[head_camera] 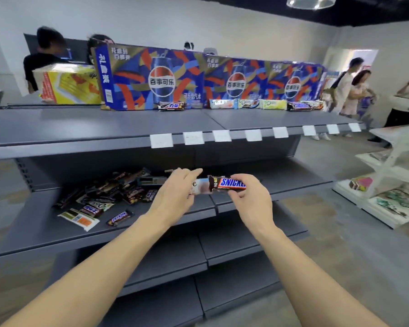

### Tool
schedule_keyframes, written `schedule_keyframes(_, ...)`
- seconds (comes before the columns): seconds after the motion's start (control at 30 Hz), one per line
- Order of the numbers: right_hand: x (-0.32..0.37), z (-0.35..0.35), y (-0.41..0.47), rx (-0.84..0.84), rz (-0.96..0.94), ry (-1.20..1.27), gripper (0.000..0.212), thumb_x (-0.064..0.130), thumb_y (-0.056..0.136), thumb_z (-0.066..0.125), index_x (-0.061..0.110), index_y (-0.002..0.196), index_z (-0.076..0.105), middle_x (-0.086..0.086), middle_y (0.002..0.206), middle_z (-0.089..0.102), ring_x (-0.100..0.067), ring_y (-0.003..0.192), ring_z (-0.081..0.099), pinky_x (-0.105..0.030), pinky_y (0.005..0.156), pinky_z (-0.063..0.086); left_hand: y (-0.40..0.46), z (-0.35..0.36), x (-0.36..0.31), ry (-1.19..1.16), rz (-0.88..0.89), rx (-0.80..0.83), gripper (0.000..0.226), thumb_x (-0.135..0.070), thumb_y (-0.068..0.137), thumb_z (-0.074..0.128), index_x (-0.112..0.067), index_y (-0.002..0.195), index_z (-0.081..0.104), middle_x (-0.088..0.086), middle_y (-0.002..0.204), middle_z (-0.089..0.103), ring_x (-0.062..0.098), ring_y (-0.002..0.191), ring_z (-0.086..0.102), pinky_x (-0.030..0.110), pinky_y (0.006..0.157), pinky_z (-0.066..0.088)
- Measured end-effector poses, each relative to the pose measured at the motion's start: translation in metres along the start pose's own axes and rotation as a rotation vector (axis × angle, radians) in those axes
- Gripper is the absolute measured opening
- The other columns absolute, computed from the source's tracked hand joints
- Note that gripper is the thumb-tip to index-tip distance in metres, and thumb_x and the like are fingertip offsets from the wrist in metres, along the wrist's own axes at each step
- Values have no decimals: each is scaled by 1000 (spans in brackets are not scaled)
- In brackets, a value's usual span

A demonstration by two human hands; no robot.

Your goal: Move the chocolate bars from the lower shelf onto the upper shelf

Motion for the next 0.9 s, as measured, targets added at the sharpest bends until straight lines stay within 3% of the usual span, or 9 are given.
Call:
schedule_keyframes(0.13,-6,-36,3,-12,-28,14,37,17,89,68,31,121,57,20,106,55,-7,91,63,-30,85,55,15,1,-55,74,19,-47,63,3,87,56,-13,145,40,4,131,53,22,125,42,29,113,27)
schedule_keyframes(0.27,-17,-76,12,-76,-25,19,35,14,89,67,27,121,58,10,113,61,-12,93,63,-33,88,54,29,-7,-95,52,-13,-94,65,1,87,56,-18,146,38,3,125,54,20,118,46,28,92,42)
schedule_keyframes(0.33,-25,-97,18,-105,-16,8,34,15,90,66,26,121,57,9,115,60,-13,95,62,-34,89,53,37,-12,-109,53,6,-98,66,-1,86,59,-19,146,38,4,125,56,19,115,49,29,89,45)
schedule_keyframes(0.5,-36,-137,40,-108,5,-103,35,16,93,63,25,126,54,6,120,60,-15,100,59,-31,87,51,69,-15,-138,61,28,-86,63,-8,87,63,-22,144,40,4,128,57,21,118,51,37,91,50)
schedule_keyframes(0.9,-70,-177,110,-109,-62,-318,33,21,95,61,25,126,50,5,120,60,-18,98,61,-33,79,53,157,20,-181,77,86,-184,60,-3,90,59,-18,145,40,4,140,52,21,129,45,34,104,41)
Point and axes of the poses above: each hand's wrist, its own y-axis towards the middle knuckle, its own z-axis out of the palm, x = y × z, the point moved 2 cm from there along y, towards the middle knuckle
